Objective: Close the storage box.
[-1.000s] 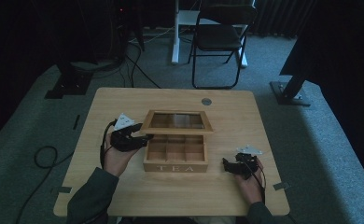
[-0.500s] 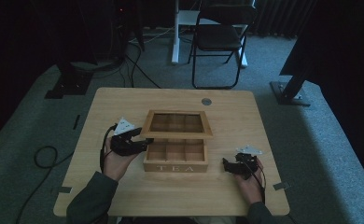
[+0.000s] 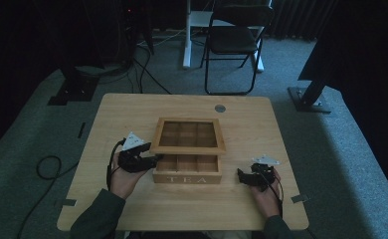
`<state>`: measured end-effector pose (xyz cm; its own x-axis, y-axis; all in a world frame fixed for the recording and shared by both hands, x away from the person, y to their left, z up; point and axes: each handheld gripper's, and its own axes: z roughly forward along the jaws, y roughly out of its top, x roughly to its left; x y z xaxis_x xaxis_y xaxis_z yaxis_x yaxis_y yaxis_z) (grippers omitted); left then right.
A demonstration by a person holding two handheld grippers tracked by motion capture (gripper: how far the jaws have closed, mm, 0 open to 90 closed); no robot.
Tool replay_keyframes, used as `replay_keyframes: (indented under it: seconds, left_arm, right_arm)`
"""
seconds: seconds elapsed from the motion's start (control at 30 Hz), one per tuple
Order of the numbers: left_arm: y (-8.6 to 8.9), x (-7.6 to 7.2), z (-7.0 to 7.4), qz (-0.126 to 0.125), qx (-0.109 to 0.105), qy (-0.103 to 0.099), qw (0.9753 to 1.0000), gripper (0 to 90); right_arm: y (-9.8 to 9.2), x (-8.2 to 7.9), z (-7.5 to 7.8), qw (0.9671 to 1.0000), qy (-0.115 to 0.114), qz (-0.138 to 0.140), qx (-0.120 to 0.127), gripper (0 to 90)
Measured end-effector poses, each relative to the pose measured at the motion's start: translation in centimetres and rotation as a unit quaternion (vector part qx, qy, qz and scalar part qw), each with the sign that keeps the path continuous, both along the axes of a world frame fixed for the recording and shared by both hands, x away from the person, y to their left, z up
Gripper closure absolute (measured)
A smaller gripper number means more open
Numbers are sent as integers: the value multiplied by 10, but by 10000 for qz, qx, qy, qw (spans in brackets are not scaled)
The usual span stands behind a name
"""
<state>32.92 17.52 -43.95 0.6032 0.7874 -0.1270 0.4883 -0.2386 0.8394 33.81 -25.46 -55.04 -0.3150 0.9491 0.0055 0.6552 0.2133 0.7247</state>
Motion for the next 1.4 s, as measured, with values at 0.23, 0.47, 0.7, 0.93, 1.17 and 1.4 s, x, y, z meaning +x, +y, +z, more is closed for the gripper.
replay_keyframes:
  seconds: [0.23, 0.47, 0.7, 0.93, 1.17, 1.4]
  left_arm:
    - [1, -4, -7, -42, 27, 39, 10000, 383]
    - [1, -8, -19, -85, 109, 114, 9998, 383]
    - [1, -10, -31, -105, 96, 242, 9996, 380]
    - [2, -12, -36, -82, 129, 273, 9995, 380]
    - [2, -16, -42, -52, 290, 369, 9989, 378]
    - [2, -21, -44, -53, 382, 355, 9986, 371]
  right_arm:
    - [0, 0, 0, 10000, -1, 0, 1, 133]
    - [0, 0, 0, 10000, -3, 5, -4, 133]
    - [0, 0, 0, 10000, -1, 4, -2, 133]
    - [0, 0, 0, 10000, 0, 6, -1, 133]
    - [0, 0, 0, 10000, 1, 3, -2, 133]
    - [0, 0, 0, 10000, 1, 5, -2, 133]
